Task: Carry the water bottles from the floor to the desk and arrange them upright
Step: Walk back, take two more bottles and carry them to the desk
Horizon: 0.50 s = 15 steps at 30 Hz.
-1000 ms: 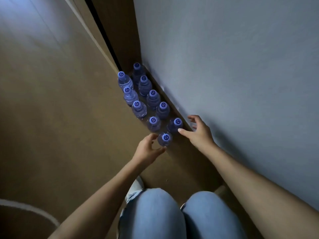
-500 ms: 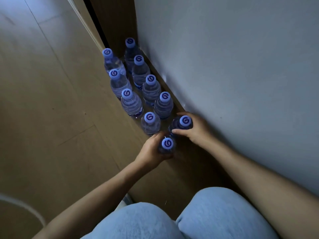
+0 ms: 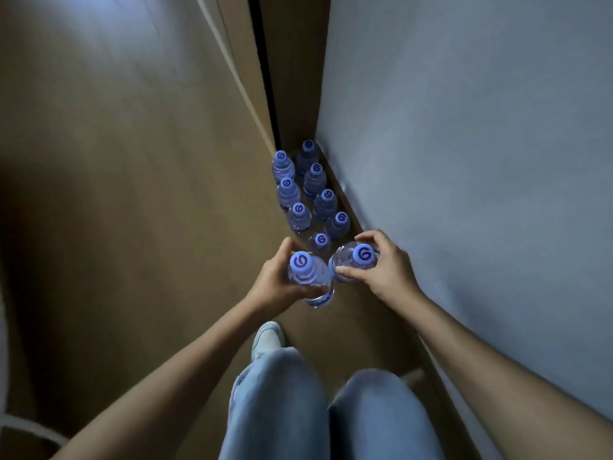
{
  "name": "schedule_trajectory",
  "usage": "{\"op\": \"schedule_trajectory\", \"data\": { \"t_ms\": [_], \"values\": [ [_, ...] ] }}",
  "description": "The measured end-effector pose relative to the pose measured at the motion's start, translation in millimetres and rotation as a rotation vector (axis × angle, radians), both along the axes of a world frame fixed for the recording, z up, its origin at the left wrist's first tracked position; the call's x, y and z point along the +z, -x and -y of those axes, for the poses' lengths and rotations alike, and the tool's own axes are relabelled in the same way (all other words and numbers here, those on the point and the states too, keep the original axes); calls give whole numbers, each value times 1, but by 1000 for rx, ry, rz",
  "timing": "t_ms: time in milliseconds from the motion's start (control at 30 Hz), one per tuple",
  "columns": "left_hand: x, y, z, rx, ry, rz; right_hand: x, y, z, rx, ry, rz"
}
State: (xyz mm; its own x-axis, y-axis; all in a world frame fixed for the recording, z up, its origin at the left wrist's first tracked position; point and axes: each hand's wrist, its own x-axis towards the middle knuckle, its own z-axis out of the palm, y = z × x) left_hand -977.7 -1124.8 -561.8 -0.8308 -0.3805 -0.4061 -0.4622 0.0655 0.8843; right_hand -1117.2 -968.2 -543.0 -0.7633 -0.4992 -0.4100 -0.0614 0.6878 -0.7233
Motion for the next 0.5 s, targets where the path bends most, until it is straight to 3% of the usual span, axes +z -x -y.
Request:
{"op": "schedule_trajectory", "data": {
  "t_ms": [267, 500],
  "values": [
    [255, -55, 69, 374, -129, -111, 245, -19, 76, 15, 248, 105],
    [422, -74, 151, 445, -168, -226, 403, -21, 173, 177, 448, 191]
  ]
}}
